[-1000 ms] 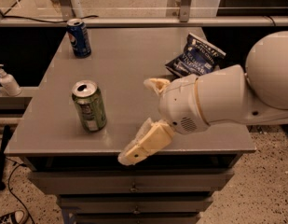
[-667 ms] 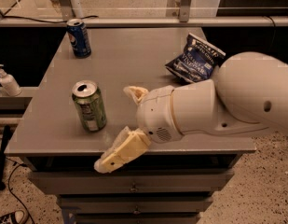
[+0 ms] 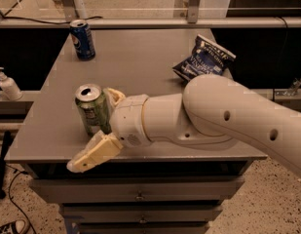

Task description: Move green can near pepsi can

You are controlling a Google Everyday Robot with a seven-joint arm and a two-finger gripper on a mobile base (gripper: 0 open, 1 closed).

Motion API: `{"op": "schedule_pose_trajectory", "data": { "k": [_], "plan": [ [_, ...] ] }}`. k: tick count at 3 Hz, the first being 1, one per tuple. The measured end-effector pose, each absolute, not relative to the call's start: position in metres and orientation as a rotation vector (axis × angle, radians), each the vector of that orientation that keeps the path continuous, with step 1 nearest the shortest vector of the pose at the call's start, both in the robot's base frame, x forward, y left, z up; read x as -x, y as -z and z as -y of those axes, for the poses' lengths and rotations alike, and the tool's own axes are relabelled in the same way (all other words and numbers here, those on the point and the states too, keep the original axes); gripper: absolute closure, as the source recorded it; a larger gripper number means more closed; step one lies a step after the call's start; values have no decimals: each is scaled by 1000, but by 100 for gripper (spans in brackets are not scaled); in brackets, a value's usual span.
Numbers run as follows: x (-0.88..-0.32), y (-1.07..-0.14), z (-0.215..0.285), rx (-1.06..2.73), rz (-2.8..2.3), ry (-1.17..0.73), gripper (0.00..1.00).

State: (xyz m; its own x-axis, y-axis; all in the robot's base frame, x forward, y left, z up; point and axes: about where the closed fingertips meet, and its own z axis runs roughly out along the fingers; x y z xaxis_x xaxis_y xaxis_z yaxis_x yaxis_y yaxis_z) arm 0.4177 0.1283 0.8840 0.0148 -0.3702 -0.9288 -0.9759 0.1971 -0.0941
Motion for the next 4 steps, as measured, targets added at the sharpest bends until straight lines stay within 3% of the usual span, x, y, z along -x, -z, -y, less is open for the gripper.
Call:
{"op": "schedule_pose_trajectory", "data": {
  "k": [2,3,4],
  "plan": [
    [-452,-871,-156,1287,-1472,-823,0],
    [-459,-864,-162,1265,-1456,-849,16],
    [-463,-859,-162,1250,-1443,-866,40]
  ]
}}
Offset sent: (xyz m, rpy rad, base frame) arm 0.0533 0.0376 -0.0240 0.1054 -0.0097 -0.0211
